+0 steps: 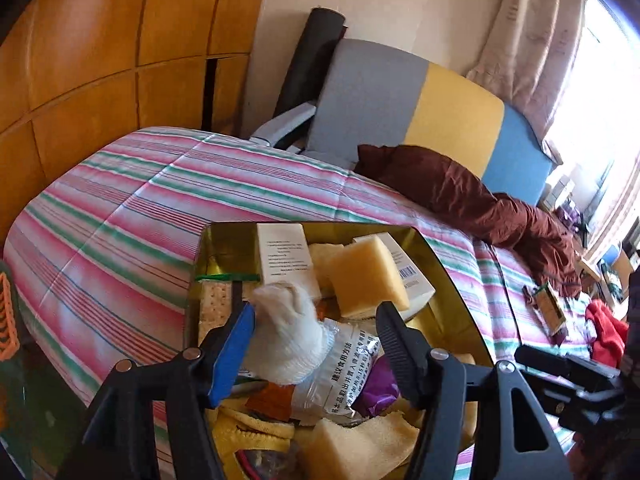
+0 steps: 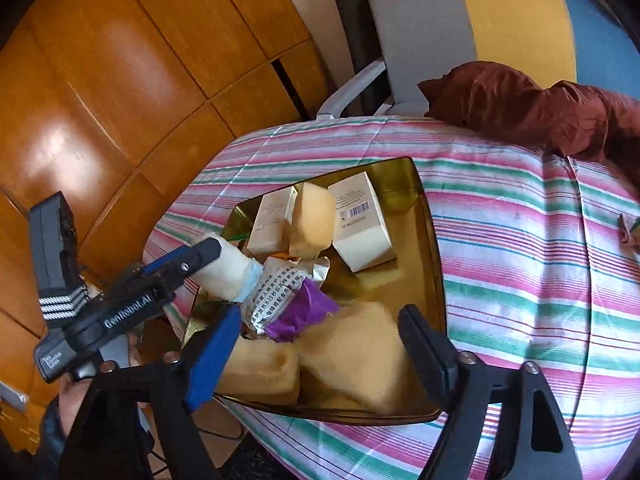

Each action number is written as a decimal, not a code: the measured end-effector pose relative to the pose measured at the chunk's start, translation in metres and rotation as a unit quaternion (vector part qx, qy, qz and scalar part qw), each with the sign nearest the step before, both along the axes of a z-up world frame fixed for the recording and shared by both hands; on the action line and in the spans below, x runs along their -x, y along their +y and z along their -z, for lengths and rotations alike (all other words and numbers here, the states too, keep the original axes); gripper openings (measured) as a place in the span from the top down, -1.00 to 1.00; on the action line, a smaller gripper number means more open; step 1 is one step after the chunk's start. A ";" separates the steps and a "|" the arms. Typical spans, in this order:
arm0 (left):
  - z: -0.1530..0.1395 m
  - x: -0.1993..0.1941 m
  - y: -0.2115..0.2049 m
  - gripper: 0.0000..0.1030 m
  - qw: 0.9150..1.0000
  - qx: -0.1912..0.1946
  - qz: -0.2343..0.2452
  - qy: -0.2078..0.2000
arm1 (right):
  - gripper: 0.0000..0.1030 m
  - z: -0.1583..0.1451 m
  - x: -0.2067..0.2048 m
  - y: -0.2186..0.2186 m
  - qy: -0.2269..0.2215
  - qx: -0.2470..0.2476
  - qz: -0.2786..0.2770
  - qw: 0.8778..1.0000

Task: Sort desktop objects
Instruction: 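Carry the white sock and brown sponge to the gold tray and release them, then move both grippers back over the remaining items on the bed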

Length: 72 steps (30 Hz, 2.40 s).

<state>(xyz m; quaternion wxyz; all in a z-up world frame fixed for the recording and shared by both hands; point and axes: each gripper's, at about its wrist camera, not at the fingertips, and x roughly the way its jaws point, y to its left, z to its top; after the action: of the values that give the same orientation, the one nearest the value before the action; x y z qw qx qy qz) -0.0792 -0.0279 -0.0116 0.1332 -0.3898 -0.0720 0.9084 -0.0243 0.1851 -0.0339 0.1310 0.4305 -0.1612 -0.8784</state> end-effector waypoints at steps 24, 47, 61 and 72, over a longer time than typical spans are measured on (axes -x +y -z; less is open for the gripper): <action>-0.010 -0.024 0.008 -0.25 1.000 0.019 0.007 0.022 | -0.72 0.007 -0.016 -0.002 -0.002 -0.019 0.011 1.000; -0.020 -0.058 0.085 -0.25 0.991 0.065 0.109 0.046 | -0.72 -0.003 -0.036 0.045 0.006 -0.046 0.069 0.997; -0.023 -0.063 0.128 -0.25 0.982 0.073 0.166 0.052 | -0.72 -0.017 -0.039 0.119 -0.023 -0.059 0.137 0.989; -0.029 -0.063 0.185 -0.25 0.969 0.092 0.219 0.066 | -0.72 -0.025 -0.043 0.205 -0.046 -0.108 0.195 0.974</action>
<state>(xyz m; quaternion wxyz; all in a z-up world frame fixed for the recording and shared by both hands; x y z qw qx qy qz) -0.0163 0.1570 0.0177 0.2969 -0.3458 0.1079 0.8835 0.0186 0.3902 -0.0092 -0.0981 0.4424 -0.1520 -0.8784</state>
